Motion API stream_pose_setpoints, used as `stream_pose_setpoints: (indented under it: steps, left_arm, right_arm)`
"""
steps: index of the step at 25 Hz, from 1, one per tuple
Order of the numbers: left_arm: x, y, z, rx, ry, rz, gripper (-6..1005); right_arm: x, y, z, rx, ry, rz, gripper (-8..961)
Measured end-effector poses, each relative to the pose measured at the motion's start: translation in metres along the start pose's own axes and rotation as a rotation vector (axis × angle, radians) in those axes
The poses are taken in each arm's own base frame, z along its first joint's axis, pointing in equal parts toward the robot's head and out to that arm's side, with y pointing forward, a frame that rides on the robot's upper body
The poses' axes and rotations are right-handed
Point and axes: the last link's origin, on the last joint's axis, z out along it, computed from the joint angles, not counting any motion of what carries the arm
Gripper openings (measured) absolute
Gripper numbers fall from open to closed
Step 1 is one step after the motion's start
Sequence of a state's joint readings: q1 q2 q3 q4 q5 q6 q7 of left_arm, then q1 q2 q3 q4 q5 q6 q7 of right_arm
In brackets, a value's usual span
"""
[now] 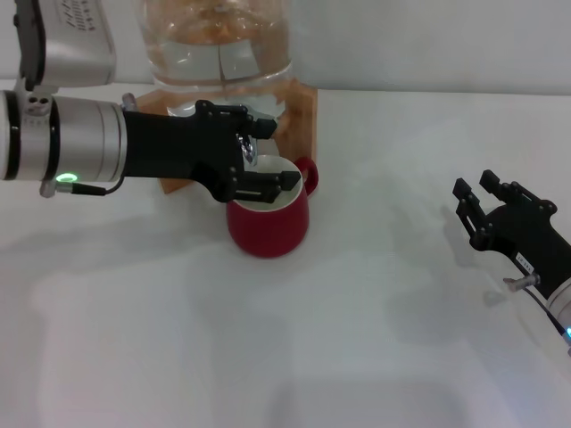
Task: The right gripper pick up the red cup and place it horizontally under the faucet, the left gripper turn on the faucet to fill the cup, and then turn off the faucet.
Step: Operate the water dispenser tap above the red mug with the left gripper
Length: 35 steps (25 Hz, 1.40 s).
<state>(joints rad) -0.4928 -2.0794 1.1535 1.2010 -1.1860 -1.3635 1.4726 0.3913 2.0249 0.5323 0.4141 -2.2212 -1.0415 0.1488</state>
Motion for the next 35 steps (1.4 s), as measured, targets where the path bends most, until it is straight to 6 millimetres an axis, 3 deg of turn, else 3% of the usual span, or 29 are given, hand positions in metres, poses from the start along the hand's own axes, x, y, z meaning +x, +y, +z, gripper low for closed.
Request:
stream_pose_setpoints:
  steps: [35]
  left_arm:
    - [0.007,-0.007,0.012,0.019,0.006,0.016,756]
  right_arm:
    - [0.001,0.001,0.000,-0.007,0.002,-0.002,378]
